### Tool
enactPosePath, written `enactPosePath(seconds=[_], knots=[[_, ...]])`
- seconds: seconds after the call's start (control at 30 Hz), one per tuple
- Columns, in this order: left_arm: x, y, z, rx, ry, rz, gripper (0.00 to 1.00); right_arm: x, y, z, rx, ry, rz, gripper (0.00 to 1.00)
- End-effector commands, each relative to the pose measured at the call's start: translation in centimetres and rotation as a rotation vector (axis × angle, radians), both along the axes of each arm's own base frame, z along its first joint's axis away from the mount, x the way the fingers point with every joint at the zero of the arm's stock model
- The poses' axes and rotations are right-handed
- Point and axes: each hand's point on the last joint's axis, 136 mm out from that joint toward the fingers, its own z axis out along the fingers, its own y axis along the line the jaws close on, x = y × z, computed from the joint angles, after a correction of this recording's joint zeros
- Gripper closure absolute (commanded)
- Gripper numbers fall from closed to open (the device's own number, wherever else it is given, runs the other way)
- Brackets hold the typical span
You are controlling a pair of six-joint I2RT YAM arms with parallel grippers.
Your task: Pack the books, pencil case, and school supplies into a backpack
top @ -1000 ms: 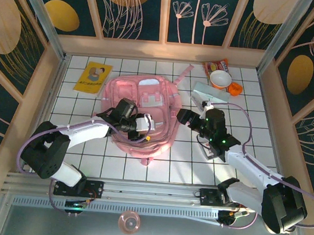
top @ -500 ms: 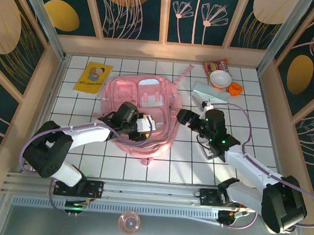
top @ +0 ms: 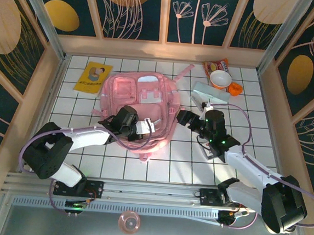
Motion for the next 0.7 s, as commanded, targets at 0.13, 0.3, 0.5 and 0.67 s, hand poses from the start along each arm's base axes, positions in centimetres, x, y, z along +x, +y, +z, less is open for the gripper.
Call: enactPosePath(seconds=[0.13, 0.3, 0.5, 0.67], knots=[[-0.5, -0.5, 9.0, -0.281, -0.008, -0.069, 1.0, 0.3, 0.0, -0.5, -0.18, -0.141, 0.146, 0.19], [0.3, 1.6, 14.5, -0.355, -0.076, -0.086, 1.0, 0.4, 0.4, 0.2, -0.349, -0.368, 0.314, 0.24], [1.7, 4.1, 19.5, -0.413, -0.176, -0.083, 1.0, 2.1, 0.1, -1.7, -0.6, -0.565, 0.535, 0.32], [1.8, 4.9, 22.1, -0.443, -0.221, -0.101, 1.0, 4.4, -0.5, -4.1, -0.706, -0.615, 0.647, 0.35]])
